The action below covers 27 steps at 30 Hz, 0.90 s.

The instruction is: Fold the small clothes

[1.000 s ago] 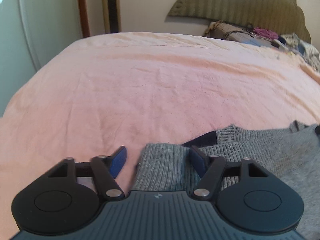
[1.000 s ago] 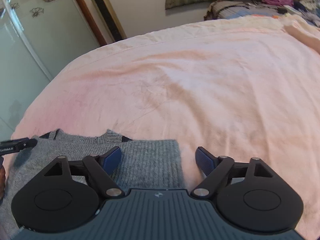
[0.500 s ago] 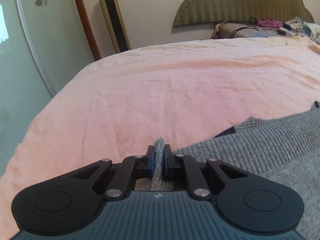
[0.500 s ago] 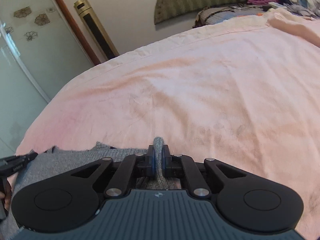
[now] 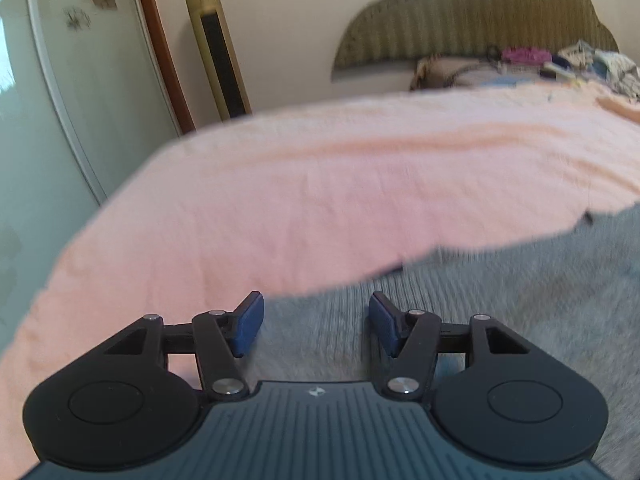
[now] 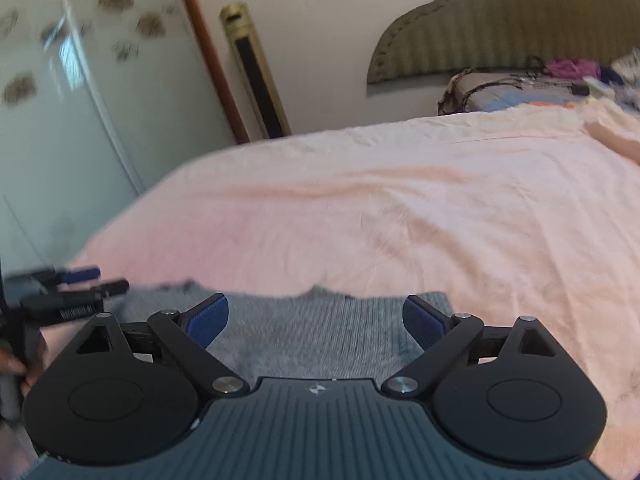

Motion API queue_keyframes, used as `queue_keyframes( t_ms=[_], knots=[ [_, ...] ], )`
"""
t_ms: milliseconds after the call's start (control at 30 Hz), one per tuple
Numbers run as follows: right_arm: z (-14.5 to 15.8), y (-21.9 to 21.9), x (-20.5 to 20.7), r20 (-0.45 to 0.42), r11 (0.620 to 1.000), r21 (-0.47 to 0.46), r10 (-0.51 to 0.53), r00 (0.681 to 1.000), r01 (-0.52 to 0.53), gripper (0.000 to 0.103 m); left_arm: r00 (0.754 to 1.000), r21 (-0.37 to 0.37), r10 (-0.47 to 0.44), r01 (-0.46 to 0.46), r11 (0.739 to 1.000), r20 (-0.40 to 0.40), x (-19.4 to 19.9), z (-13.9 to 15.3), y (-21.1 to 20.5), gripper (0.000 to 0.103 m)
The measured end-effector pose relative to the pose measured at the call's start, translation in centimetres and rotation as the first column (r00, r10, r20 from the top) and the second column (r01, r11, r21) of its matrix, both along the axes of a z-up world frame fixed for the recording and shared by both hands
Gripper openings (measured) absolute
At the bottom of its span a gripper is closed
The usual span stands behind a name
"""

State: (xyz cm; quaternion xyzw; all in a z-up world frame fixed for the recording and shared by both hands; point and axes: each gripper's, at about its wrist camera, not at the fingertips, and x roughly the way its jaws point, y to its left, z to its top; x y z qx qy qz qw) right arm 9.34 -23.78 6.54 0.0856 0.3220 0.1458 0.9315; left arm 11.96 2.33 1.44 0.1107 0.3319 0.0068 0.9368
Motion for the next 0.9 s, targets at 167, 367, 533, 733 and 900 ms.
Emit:
queue_keyframes(
  t_ms=[167, 367, 533, 733, 900],
  knots=[
    [-3.6, -0.5, 0.6, -0.032, 0.997, -0.078, -0.032, 0.999, 0.029, 0.094, 1.000, -0.046, 0.001, 0.000, 0.999, 0.022, 0.0, -0.9, 0.8, 0.059],
    [-3.9, 0.5, 1.1, -0.048, 0.992, -0.124, -0.016, 0.999, 0.010, 0.103, 1.000, -0.092, 0.026, -0.024, 0.995, 0.017, -0.1, -0.4, 1.8, 0.061],
    [-3.8, 0.0, 0.6, -0.039, 0.996, -0.085, -0.021, 0.999, 0.018, 0.103, 0.986, -0.248, 0.120, -0.088, 0.965, 0.114, -6.1, 2.8, 5.8, 0.062],
    [-3.6, -1.0, 0.1, -0.024, 0.999, -0.025, -0.038, 0.999, 0.037, 0.103, 0.939, -0.607, 0.340, -0.241, 0.757, 0.051, -18.6, 2.8, 13.0, 0.080],
    [-2.1, -1.5, -0.4, -0.024, 0.996, -0.018, -0.093, 0.995, 0.092, 0.102, 0.878, -0.803, 0.469, -0.347, 0.485, -0.096, -24.9, -0.5, 15.5, 0.080]
  ],
)
